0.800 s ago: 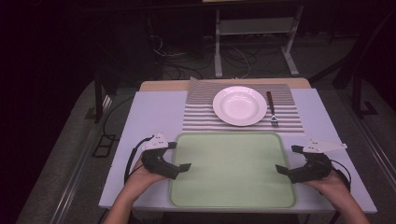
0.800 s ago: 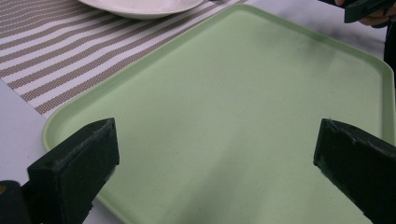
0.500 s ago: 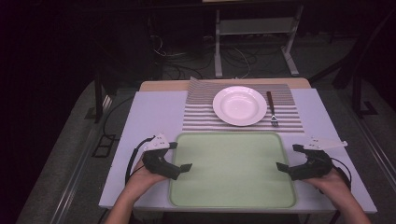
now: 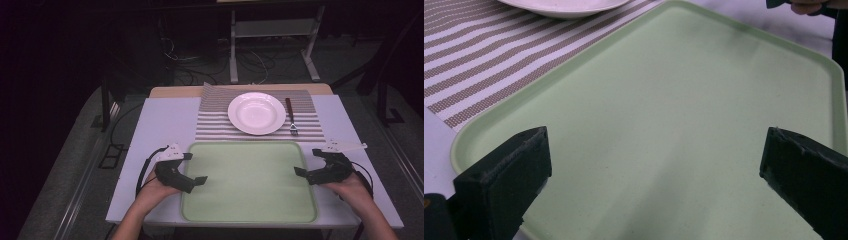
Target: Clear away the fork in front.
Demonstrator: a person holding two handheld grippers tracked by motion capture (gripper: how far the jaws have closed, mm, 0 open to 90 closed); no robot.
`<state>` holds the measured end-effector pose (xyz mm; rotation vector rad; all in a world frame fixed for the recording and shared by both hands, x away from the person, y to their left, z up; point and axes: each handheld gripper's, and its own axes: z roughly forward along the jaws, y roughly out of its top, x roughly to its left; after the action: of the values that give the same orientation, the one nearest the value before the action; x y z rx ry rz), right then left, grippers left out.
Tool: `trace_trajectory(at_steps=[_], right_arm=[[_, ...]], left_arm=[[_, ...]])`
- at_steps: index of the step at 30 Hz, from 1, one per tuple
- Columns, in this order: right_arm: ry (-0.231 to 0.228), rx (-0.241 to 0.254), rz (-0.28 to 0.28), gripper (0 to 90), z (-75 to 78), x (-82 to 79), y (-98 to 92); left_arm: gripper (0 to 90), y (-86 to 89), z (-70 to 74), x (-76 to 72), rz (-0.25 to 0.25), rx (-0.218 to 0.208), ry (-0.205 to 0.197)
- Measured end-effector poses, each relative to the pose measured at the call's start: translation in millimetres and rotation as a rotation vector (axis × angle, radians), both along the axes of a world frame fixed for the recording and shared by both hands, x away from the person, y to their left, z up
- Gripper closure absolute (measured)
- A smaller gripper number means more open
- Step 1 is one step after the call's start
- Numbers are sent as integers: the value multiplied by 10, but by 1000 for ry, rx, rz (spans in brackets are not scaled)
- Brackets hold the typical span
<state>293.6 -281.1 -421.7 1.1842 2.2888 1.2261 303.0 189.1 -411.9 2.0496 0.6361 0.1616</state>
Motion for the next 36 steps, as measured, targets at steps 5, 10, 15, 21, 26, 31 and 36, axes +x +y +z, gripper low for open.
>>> trace_trajectory(at_steps=[5,10,15,21,26,31,36], right_arm=[[9,-2,-6,1,-1,40,-1],[18,-8,-9,1,9,89,8],[24,-16,-13,0,24,145,8],[25,-11,-29,0,44,220,-23],[26,-13,-51,0,70,308,-50],[22,-8,-72,0,112,411,-69],[30,-4,-88,1,133,503,-90]], left_arm=[[0,5,5,-9,-3,-2,1],[0,2,11,-22,-6,0,-3],[0,14,19,-30,3,-14,0],[0,37,46,-48,13,-34,-3],[0,36,53,-41,14,-40,-6],[0,51,45,-17,14,-41,-2],[0,61,37,-6,14,-38,-1]])
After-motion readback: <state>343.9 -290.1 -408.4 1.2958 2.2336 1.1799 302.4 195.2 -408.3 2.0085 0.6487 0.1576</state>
